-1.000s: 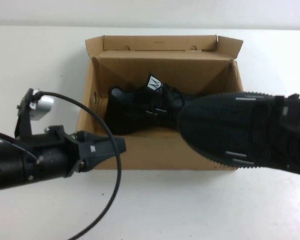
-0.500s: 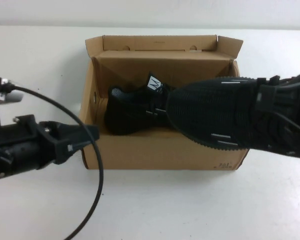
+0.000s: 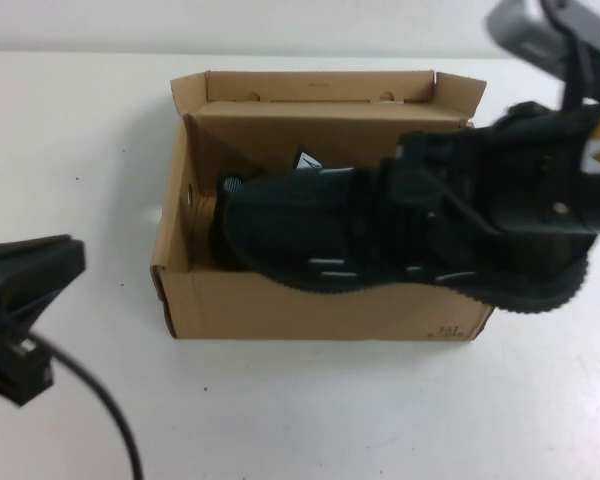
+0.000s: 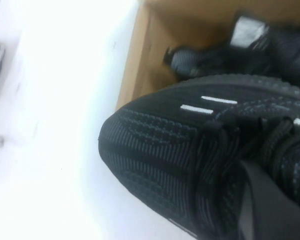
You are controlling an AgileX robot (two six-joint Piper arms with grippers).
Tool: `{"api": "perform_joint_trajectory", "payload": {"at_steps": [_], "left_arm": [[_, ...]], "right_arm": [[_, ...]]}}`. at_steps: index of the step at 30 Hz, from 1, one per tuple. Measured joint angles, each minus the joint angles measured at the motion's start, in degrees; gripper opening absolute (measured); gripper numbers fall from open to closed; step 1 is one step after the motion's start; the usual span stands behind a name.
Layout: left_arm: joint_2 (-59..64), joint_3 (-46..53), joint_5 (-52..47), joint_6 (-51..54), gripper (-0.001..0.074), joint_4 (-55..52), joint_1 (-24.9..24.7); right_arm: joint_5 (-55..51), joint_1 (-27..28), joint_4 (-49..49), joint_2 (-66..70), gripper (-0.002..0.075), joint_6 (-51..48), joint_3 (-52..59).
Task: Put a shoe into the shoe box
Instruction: Place the shoe in the shoe box
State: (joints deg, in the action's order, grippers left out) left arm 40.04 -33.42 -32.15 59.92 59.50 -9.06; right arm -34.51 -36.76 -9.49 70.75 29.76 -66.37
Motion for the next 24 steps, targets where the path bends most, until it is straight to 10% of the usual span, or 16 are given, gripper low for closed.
{"api": "perform_joint_trajectory", "payload": {"at_steps": [9, 24], "left_arm": [[-7.2, 0.0, 0.2, -8.0, 0.0001, -10.7, 0.0], [-7.2, 0.0, -0.2, -9.1, 0.0001, -11.9, 0.0]], "right_arm": [[-4.9, 7.6, -22.6, 14.0, -0.0004, -25.8, -11.0], [-4.2, 8.2, -25.6, 26.0, -0.0005, -29.8, -14.1]]}}
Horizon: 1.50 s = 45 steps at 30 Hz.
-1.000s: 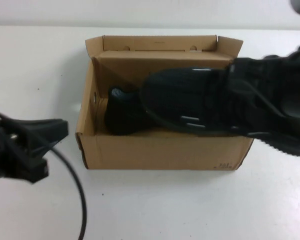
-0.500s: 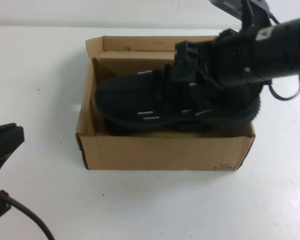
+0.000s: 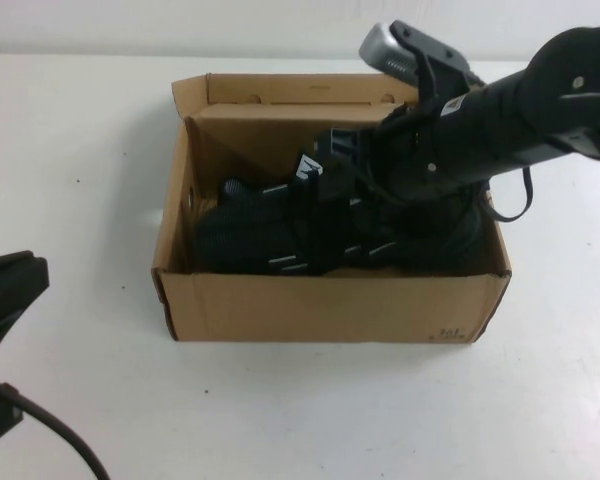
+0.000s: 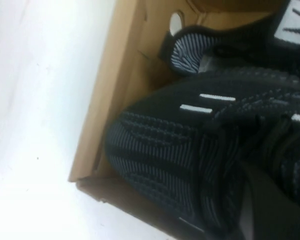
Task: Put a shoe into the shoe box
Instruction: Place the shoe in the shoe box
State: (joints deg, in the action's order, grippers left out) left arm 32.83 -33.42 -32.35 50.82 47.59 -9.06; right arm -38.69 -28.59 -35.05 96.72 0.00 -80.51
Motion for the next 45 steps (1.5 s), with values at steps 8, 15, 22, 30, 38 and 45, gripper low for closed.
{"api": "perform_joint_trajectory", "payload": {"at_steps": [8, 15, 22, 30, 38, 45], "left_arm": [[0.0, 0.0, 0.5, -0.2, 0.0001, 0.0, 0.0], [0.0, 0.0, 1.0, -0.5, 0.0001, 0.0, 0.0], [0.0, 0.0, 1.0, -0.6, 0.0001, 0.0, 0.0], [0.0, 0.0, 1.0, -0.8, 0.0001, 0.0, 0.0], [0.0, 0.0, 1.0, -2.1, 0.0001, 0.0, 0.0], [0.0, 0.0, 0.9, -2.5, 0.0001, 0.0, 0.0]], "right_arm": [[0.1, 0.0, -4.5, 3.8, -0.0005, 0.0, 0.0], [0.7, 0.0, -9.7, 6.9, -0.0005, 0.0, 0.0], [1.3, 0.0, -10.3, 7.9, -0.0002, 1.0, 0.0], [0.3, 0.0, -10.0, 7.9, 0.0018, 1.0, -0.1], [0.3, 0.0, -8.7, 7.9, 0.0021, 1.0, -0.1], [0.0, 0.0, -10.3, 7.9, 0.0316, 1.0, -0.1]]}}
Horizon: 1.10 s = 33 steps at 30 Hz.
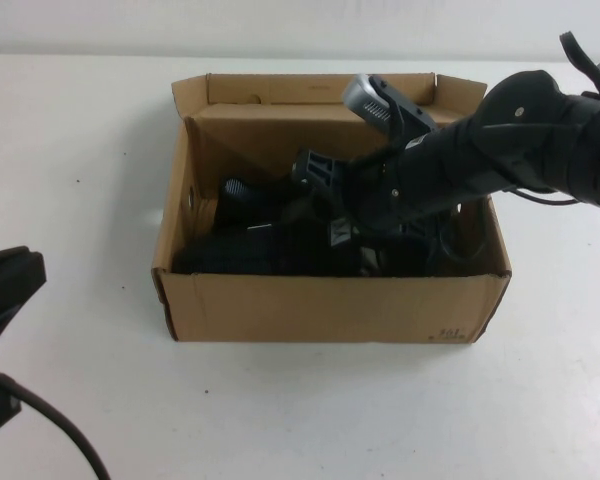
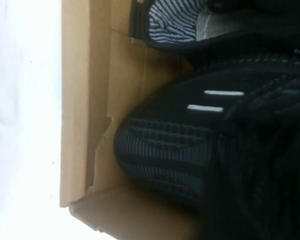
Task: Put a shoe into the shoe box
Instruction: Place the shoe in the shoe box
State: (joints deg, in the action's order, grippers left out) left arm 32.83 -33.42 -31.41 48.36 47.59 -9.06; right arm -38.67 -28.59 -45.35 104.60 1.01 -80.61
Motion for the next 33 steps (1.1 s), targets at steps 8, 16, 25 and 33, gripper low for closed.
{"api": "perform_joint_trajectory", "payload": {"at_steps": [8, 16, 25, 33], "left_arm": [[0.0, 0.0, -3.7, -0.1, 0.0001, -1.7, 0.0], [0.0, 0.0, -9.4, -0.2, 0.0001, -6.4, 0.0], [0.0, -2.3, -12.6, -2.0, 0.0001, -24.2, 0.0], [-1.1, -7.5, -10.4, -19.4, 0.0001, -33.8, 0.0]], "right_arm": [[-0.6, 0.0, 8.6, -0.3, 0.0491, 0.0, 0.0], [-2.5, 0.0, 22.9, -5.1, 0.0482, 0.1, -0.1], [-4.8, 0.0, 35.3, -16.8, 0.0188, 0.1, -0.1], [-6.8, 0.0, 41.5, -29.8, -0.0007, 0.4, 1.7]]}}
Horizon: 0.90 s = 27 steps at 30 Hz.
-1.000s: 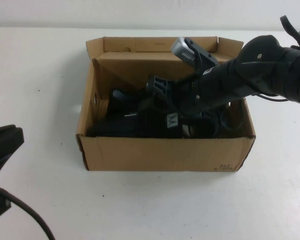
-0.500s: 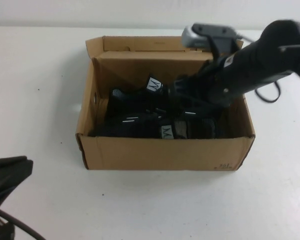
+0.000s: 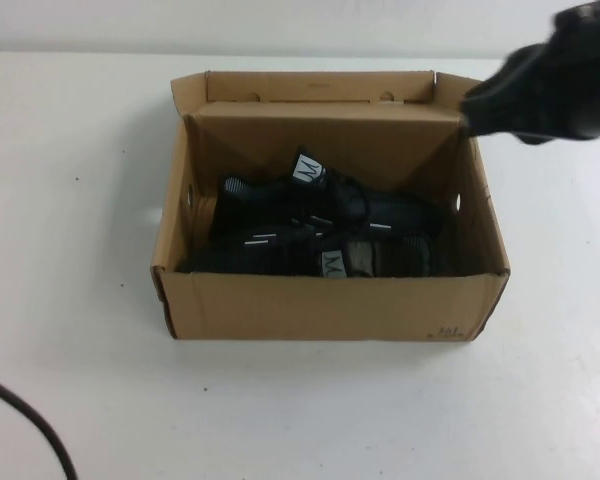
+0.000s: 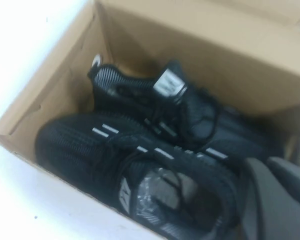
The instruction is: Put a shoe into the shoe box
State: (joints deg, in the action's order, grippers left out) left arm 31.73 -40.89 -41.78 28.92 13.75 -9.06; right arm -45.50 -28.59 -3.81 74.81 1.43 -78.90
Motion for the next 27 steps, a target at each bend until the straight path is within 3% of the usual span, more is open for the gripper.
{"api": "perform_joint_trajectory", "payload": {"at_steps": [9, 21, 27], "left_arm": [[-9.3, 0.0, 1.5, 3.0, 0.0001, 13.0, 0.0], [-18.0, 9.2, 0.9, 4.0, 0.0001, 15.6, 0.0], [-18.0, 11.5, -0.4, 3.9, 0.0001, 17.0, 0.0]], "right_arm": [[15.3, 0.0, 5.1, -23.0, -0.0015, 4.1, 22.3], [29.1, 0.1, 8.6, -48.9, -0.0015, 4.4, 53.3], [33.1, 0.1, 8.7, -54.0, -0.0015, 4.4, 62.2]]}}
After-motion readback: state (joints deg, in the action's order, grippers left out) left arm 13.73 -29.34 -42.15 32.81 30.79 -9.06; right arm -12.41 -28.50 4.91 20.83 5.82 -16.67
